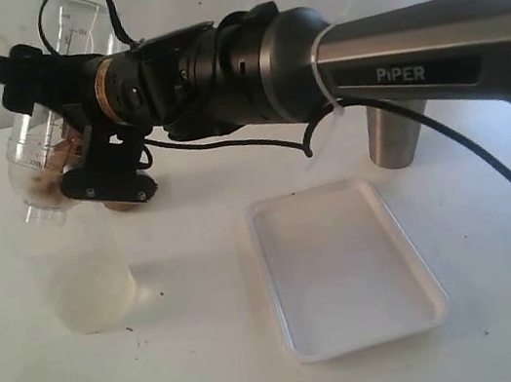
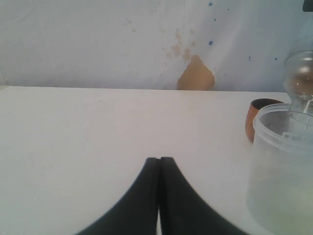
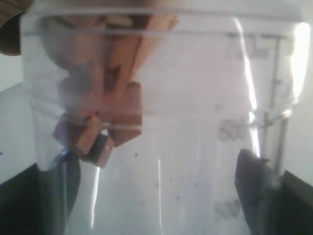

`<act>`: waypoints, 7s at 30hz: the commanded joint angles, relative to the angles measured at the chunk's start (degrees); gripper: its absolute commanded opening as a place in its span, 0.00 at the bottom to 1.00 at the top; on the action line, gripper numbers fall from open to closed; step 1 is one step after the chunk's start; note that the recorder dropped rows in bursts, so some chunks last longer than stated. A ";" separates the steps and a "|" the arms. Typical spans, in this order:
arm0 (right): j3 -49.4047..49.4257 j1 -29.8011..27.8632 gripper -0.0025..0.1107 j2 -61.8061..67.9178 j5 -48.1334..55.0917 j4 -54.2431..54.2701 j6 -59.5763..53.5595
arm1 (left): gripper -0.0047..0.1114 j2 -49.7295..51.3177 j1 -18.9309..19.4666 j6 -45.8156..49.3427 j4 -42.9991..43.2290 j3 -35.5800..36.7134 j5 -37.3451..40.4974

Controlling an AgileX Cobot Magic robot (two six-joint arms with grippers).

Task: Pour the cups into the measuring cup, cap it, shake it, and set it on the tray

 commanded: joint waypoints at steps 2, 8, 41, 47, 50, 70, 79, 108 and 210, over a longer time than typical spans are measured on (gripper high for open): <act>-0.46 -0.05 0.02 -0.36 -0.70 0.10 1.40 | 0.04 -0.28 -0.05 -0.19 0.16 0.26 -0.54; -0.46 -0.05 0.02 -0.36 -1.16 0.10 1.40 | 0.04 -0.28 -0.05 -0.19 0.16 0.26 -0.54; -0.46 -0.05 0.02 -0.36 5.46 0.21 102.75 | 0.04 -0.28 -0.05 -0.19 0.16 0.26 -0.54; 0.05 -0.05 0.02 -0.47 14.05 6.62 150.97 | 0.04 -0.28 -0.05 -0.19 0.16 0.26 -0.54; 0.39 -0.05 0.02 -0.47 10.11 8.27 152.03 | 0.04 -0.28 -0.05 -0.19 0.16 0.26 -0.54; 12.16 0.34 0.02 -15.13 2.96 -7.84 139.03 | 0.04 -0.28 -0.05 -0.19 0.16 0.26 -0.54; 24.68 -5.94 0.02 -29.42 0.97 -9.17 138.96 | 0.04 -0.28 -0.05 -0.19 0.16 0.26 -0.54; 57.02 -14.01 0.02 -36.47 44.75 -20.39 177.08 | 0.04 -0.28 -0.05 -0.19 0.16 0.26 -0.54; 61.22 -37.15 0.02 -3.71 -73.62 57.30 54.72 | 0.04 -0.28 -0.05 -0.19 0.16 0.26 -0.54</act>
